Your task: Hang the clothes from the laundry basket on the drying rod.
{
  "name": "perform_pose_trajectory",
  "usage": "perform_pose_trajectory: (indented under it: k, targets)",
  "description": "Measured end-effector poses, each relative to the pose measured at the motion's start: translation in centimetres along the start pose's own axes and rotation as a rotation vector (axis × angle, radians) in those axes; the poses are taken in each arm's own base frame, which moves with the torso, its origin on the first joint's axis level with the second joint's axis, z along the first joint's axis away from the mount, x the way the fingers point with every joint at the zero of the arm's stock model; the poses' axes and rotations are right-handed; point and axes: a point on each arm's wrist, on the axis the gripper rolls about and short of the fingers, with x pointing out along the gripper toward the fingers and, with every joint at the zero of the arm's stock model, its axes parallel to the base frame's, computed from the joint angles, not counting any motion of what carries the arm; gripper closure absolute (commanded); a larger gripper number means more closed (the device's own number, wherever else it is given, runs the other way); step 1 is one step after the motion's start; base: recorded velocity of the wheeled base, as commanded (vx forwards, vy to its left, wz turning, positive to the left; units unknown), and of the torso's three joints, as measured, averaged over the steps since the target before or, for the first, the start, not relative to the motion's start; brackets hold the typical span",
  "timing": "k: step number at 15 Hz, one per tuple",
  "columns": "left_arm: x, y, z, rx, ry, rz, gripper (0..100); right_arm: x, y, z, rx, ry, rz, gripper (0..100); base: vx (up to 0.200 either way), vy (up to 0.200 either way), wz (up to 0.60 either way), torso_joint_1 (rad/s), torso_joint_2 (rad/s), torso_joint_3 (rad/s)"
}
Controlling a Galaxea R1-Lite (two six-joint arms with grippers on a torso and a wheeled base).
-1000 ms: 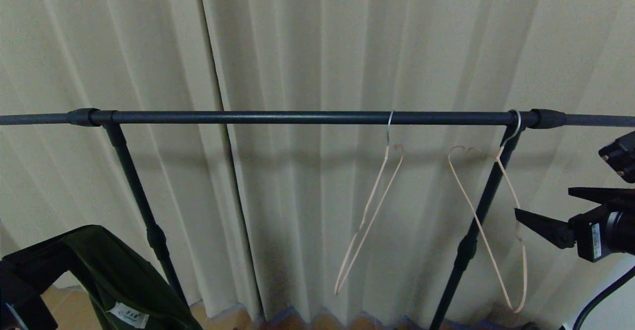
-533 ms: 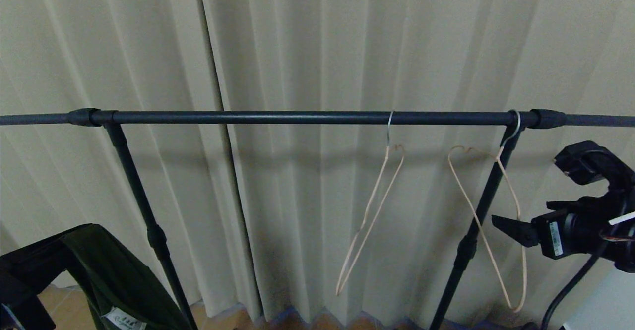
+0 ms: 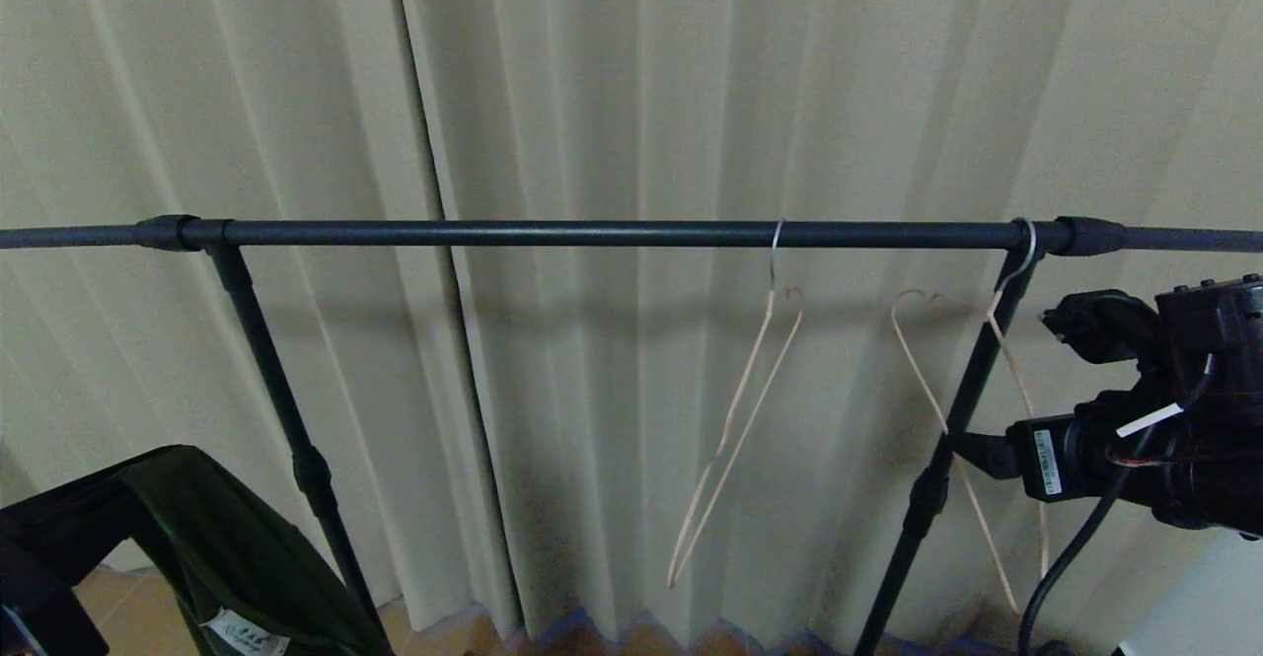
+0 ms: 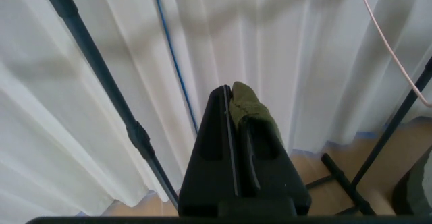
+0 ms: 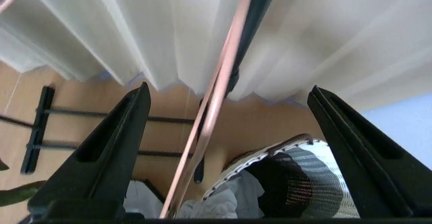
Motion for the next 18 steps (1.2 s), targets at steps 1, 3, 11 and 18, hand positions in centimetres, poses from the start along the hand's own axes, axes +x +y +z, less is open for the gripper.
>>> perform_pose_trajectory:
  k: [1,3,11,18]
  targets:
    - [0.0,0.0,0.0,0.0,0.0,0.0,100,0.1,0.0,0.1,0.001,-0.002,-0.005,0,0.0,0.0,0.0,0.0,0.0,0.0]
    - [0.0,0.0,0.0,0.0,-0.001,0.001,100,0.4,0.0,0.2,0.003,0.002,-0.025,0,0.0,0.0,0.0,0.0,0.0,0.0]
    - [0.0,0.0,0.0,0.0,0.001,0.001,100,1.2,0.1,0.2,0.001,0.01,-0.07,100,0.0,0.0,0.0,0.0,0.0,0.0]
    - [-0.1,0.0,0.0,0.001,-0.005,0.002,100,1.0,0.1,0.3,0.0,-0.002,-0.09,100,0.0,0.0,0.0,0.0,0.0,0.0]
